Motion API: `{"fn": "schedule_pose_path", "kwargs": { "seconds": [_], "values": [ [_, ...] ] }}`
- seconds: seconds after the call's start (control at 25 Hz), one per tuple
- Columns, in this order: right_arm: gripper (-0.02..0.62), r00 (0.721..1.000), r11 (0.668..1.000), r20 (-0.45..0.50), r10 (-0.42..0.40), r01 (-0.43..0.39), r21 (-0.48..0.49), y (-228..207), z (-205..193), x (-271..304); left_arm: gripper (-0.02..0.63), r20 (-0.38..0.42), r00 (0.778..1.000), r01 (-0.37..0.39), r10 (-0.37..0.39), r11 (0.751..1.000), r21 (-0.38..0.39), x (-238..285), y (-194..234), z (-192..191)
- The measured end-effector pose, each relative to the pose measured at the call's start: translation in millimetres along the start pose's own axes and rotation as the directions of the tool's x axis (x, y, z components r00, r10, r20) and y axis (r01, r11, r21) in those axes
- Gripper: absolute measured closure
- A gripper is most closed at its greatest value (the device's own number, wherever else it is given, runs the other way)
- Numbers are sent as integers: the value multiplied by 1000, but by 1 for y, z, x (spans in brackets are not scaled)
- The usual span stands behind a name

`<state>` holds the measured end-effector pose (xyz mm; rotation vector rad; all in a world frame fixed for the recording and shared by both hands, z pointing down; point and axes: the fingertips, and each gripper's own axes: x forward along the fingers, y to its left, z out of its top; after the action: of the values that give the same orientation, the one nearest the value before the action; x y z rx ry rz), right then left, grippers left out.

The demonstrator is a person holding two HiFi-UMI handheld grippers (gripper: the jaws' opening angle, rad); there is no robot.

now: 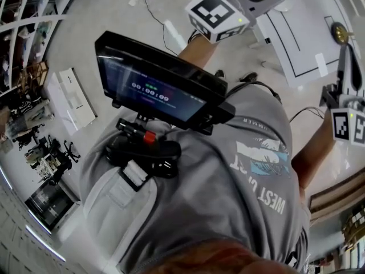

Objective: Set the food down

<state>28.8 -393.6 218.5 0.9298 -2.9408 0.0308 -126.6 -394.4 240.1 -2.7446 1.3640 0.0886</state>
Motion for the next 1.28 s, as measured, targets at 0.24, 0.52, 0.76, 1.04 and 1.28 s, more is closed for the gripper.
{"fn": "schedule_pose_path", "kwargs": {
  "seconds": [0.24,0.52,0.76,1.04,1.28],
  "values": [
    [586,999,999,-4,33,-33,10,-41,-12,11,506,-25,999,-28,28,1000,-12,42,10,-21],
    [586,999,999,0,51,-51,16,-77,-30,8,506,-52,998,-42,42,999,-8,83,10,-49],
    [586,999,998,6,36,-36,56,-86,-39,2,506,-80,996,-32,31,999,-7,97,12,-58],
    [586,1000,996,-17,-22,23,90,-94,-53,18,506,-143,990,8,-13,999,-34,111,36,-92],
    [586,997,992,-47,-60,65,113,-106,-69,43,506,-229,973,31,-43,998,-52,137,70,-143]
  ]
}}
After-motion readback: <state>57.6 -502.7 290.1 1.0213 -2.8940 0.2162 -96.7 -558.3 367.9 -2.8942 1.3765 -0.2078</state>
